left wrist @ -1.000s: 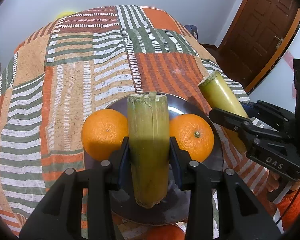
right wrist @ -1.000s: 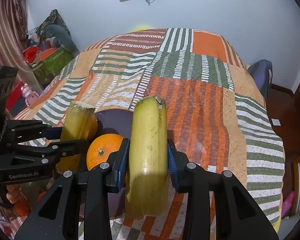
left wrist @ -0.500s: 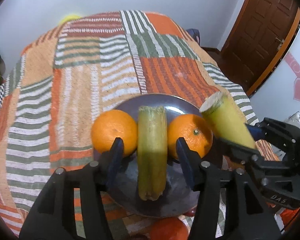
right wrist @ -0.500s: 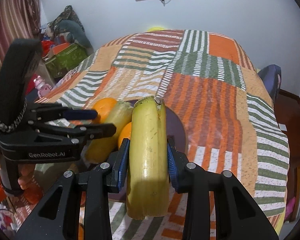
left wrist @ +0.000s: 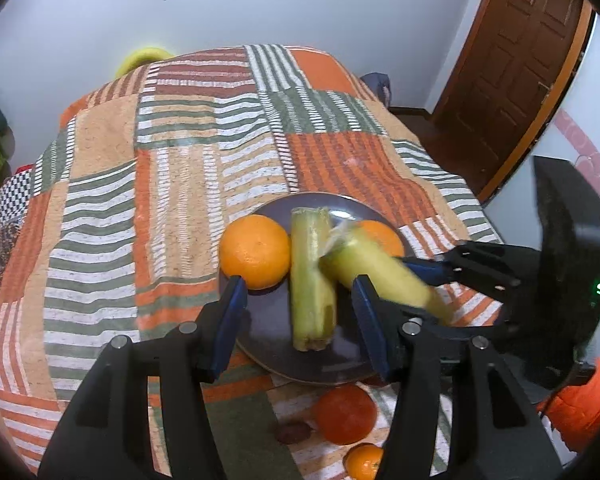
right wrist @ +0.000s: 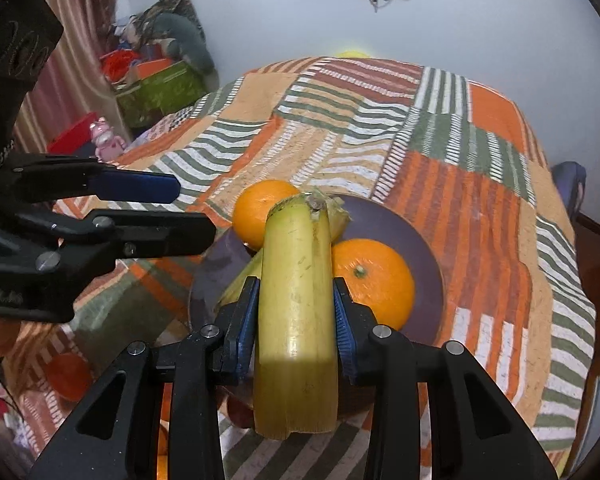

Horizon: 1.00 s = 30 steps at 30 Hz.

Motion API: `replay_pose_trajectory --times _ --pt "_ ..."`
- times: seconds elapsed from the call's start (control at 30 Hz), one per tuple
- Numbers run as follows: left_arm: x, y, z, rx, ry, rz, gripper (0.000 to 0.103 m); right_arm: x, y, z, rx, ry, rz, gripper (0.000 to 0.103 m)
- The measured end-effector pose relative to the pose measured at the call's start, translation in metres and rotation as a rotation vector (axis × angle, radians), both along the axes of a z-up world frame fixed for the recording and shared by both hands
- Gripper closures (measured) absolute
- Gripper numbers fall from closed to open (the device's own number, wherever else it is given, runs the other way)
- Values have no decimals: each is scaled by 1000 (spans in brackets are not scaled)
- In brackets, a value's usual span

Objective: Organize fruits
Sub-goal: 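Open both tools, leave the cobs on the plate, and withdraw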

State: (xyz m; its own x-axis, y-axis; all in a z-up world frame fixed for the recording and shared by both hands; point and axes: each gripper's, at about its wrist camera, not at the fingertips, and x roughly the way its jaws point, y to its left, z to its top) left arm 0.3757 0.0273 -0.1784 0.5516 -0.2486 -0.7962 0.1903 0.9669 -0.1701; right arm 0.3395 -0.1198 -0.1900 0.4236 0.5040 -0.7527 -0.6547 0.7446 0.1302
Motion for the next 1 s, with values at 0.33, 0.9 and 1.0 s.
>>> replay_pose_trajectory --times 0.33,0.9,1.0 --pt "16 -16 -25 15 36 -8 43 -1 -8 -3 34 35 4 71" --pt "-29 -8 4 61 -26 18 43 -33 -35 25 60 38 -63 71" --pt "-48 -1 12 72 -33 31 43 -46 -37 33 66 31 -66 71"
